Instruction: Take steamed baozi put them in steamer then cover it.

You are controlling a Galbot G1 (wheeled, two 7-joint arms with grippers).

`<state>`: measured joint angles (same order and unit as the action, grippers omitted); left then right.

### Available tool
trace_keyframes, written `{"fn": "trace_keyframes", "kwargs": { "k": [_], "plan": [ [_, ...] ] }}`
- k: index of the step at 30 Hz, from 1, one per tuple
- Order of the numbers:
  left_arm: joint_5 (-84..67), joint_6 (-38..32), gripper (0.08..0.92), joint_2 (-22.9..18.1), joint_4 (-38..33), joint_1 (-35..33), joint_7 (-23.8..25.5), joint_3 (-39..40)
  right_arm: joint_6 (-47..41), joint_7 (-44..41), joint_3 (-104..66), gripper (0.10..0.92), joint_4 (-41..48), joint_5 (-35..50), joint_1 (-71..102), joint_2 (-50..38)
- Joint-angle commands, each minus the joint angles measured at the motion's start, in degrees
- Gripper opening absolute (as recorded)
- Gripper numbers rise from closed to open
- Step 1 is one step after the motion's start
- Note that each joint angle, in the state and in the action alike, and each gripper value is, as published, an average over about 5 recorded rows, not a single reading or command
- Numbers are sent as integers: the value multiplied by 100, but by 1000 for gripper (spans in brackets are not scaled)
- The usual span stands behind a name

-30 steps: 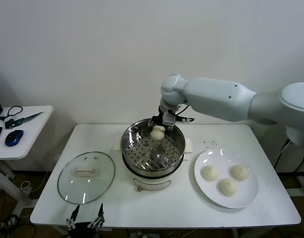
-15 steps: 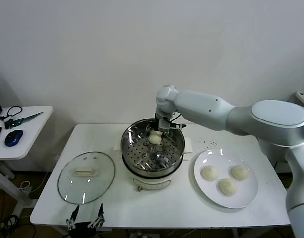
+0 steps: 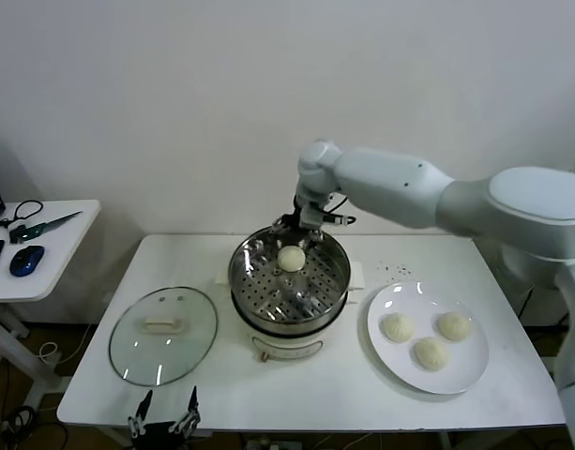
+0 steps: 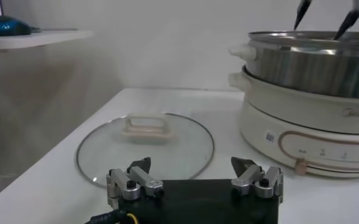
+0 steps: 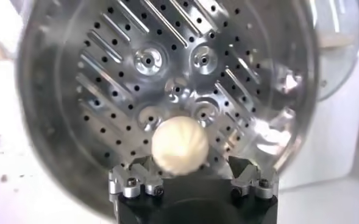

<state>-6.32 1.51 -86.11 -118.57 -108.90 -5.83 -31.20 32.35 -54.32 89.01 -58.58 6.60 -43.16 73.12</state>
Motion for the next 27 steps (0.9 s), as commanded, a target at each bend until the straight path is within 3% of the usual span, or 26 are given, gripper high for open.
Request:
{"fn": "trace_keyframes", "kwargs": {
  "k": [1, 5, 13, 19, 27],
  "plan": [
    [56, -13, 823, -1, -3, 8, -3, 28, -2579, -774, 1714, 823, -1398, 3468, -1809, -1806],
    [51, -19, 823, 10, -9, 25, -4, 27, -3806, -502, 2156, 823, -2183, 3330, -1947, -2919],
    [57, -8, 823, -4, 26, 86, -3, 86, -5012, 140, 2144, 823, -3353, 2952, -1000, -4303],
    [71, -21, 823, -24, 31, 70, -8, 100, -5358, 552, 1168, 823, -3260, 2528, 432, -4419],
    [69, -37, 823, -59, 14, 47, -21, 62, -5629, 880, -369, 823, -2423, 1779, 2079, -4066]
  ]
}}
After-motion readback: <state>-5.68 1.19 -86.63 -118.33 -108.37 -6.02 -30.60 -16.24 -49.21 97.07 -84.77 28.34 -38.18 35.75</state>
